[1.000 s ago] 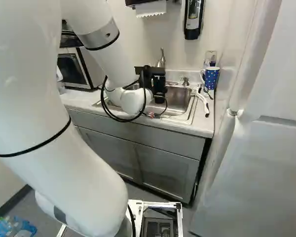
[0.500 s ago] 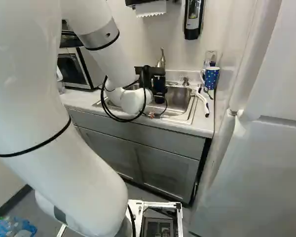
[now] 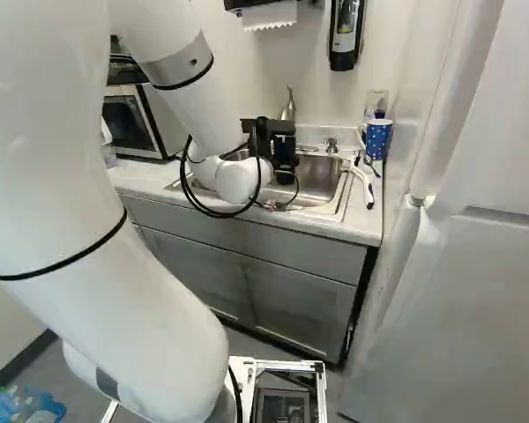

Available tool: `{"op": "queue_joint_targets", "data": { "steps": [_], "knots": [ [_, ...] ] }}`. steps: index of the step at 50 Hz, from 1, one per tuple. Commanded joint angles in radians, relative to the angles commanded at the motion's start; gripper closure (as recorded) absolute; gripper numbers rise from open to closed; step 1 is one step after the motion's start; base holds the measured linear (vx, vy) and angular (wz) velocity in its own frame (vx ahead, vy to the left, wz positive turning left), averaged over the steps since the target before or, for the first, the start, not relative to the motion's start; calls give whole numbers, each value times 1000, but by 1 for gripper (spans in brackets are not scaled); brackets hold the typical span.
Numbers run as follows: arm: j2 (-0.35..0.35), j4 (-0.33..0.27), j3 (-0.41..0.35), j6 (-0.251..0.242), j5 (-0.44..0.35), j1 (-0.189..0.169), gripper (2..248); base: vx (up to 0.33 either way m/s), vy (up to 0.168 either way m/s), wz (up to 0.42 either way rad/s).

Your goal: Rinse the cup and place it in the tray

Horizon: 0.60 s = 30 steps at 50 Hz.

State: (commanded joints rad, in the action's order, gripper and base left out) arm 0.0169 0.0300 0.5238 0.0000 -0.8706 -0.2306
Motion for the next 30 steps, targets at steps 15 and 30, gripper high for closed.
{"op": "queue_joint_targets", "data": {
  "steps": [15,30],
  "knots": [
    [0,0,0,0,0,0,129,0,0,0],
    [0,0,0,0,0,0,129,0,0,0]
  ]
}}
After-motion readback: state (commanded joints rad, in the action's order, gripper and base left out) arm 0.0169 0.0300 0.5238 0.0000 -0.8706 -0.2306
